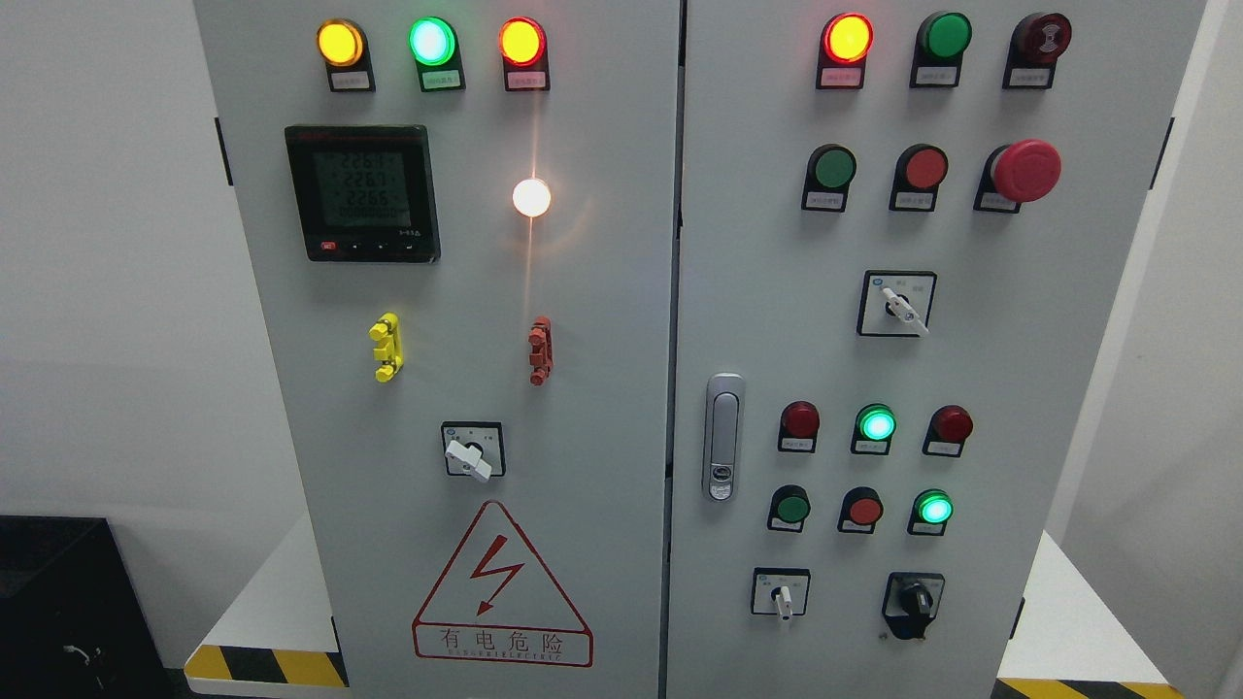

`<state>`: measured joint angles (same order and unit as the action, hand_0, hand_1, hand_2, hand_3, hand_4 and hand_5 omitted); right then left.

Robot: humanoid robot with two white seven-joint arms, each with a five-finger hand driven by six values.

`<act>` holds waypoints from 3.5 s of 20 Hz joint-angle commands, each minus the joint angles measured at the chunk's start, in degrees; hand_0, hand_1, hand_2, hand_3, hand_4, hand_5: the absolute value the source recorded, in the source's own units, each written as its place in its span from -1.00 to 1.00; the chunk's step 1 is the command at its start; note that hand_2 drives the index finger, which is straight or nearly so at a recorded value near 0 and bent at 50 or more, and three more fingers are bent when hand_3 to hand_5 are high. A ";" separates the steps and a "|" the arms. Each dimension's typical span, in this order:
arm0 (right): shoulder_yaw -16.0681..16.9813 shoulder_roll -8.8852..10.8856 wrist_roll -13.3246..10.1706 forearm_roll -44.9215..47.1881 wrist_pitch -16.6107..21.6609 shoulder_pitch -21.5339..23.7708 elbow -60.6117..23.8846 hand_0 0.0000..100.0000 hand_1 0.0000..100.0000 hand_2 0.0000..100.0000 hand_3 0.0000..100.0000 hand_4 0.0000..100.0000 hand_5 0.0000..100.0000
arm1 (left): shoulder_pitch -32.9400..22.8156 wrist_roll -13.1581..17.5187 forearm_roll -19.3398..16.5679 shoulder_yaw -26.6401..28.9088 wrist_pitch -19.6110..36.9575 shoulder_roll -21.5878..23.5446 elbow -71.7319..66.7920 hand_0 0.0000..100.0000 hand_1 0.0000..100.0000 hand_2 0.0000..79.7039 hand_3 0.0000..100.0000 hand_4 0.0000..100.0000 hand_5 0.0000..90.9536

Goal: Flip black knob to close circuit

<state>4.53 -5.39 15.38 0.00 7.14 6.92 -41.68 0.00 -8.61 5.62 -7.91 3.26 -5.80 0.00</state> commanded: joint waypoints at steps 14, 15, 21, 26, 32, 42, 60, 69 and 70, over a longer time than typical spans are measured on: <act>-1.81 0.20 -17.38 -20.37 -1.34 0.29 -24.23 -1.00 -1.00 0.43 0.78 0.55 0.55 | -1.32 0.00 0.00 0.00 0.00 0.00 1.67 -0.76 0.11 -1.00 -1.00 -1.00 -1.00; -2.07 0.20 -18.44 -22.13 -1.87 0.29 -25.10 -1.00 -1.00 0.52 0.86 0.65 0.68 | -1.32 0.00 0.00 0.00 0.00 0.00 1.67 -0.76 0.11 -1.00 -1.00 -1.00 -1.00; -2.51 0.20 -18.89 -30.40 -7.84 -0.24 -32.75 -1.00 -1.00 0.74 1.00 0.87 0.97 | -1.32 0.00 0.00 0.00 0.00 0.00 1.67 -0.76 0.11 -1.00 -1.00 -1.00 -1.00; -2.60 -0.06 -18.45 -38.21 -9.78 -0.33 -39.69 -1.00 -1.00 0.77 1.00 0.92 1.00 | -1.32 0.00 0.00 0.00 0.00 0.00 1.67 -0.76 0.11 -1.00 -1.00 -1.00 -1.00; -2.60 -0.06 -16.08 -48.06 -13.65 -0.41 -48.57 -1.00 -1.00 0.79 1.00 0.95 1.00 | -1.32 0.00 0.00 0.00 0.00 0.00 1.67 -0.76 0.11 -1.00 -1.00 -1.00 -1.00; -1.90 -0.24 -15.21 -59.58 -15.14 -2.08 -53.94 -1.00 -1.00 0.81 1.00 0.96 1.00 | -1.32 0.00 0.00 0.00 0.00 0.00 1.67 -0.76 0.11 -1.00 -1.00 -1.00 -1.00; -1.28 -0.41 -8.88 -69.07 -21.20 -9.20 -58.07 -1.00 -1.00 0.81 1.00 0.98 1.00 | -1.32 0.00 0.00 0.00 0.00 0.00 1.67 -0.76 0.11 -1.00 -1.00 -1.00 -1.00; 0.65 0.20 -6.06 -70.93 -22.61 -13.77 -56.76 -1.00 -0.95 0.80 1.00 0.96 1.00 | -1.32 0.00 0.00 0.00 0.00 0.00 1.67 -0.76 0.11 -1.00 -1.00 -1.00 -1.00; 0.74 0.55 -5.71 -70.93 -22.61 -13.86 -56.75 -1.00 -0.94 0.80 1.00 0.96 1.00 | -1.32 0.00 0.00 0.00 0.00 0.00 1.67 -0.76 0.11 -1.00 -1.00 -1.00 -1.00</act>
<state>3.65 -5.62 9.00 -69.95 -15.33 -4.70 -97.93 0.00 -8.61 5.62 -7.91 3.26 -5.80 0.00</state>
